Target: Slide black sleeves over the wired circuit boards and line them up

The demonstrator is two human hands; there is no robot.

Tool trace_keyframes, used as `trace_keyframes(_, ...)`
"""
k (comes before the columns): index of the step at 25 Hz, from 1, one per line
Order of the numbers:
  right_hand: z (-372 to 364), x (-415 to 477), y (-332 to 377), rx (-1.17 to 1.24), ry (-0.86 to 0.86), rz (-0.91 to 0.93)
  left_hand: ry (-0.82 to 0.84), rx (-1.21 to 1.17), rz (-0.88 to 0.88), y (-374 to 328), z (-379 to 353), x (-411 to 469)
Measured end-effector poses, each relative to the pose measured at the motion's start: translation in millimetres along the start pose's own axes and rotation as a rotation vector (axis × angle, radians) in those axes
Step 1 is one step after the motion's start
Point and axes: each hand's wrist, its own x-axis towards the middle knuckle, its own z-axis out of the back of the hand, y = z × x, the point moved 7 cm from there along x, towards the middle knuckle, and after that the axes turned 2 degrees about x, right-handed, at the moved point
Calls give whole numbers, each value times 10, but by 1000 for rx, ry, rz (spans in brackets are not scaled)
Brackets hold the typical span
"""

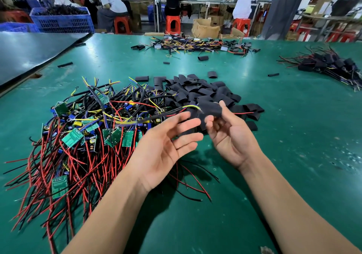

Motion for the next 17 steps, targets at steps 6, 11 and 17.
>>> trace_keyframes(6,-47,-11,-67,-210,69,28,-162,156,-164,-33,39,-33)
trace_keyframes(11,-119,-68,-95,-277,172,-4,-221,181,-277,-121,57,-39)
trace_keyframes(17,-287,-172,-293,-324,303,-66,-364,257,-402,-204,77,-94)
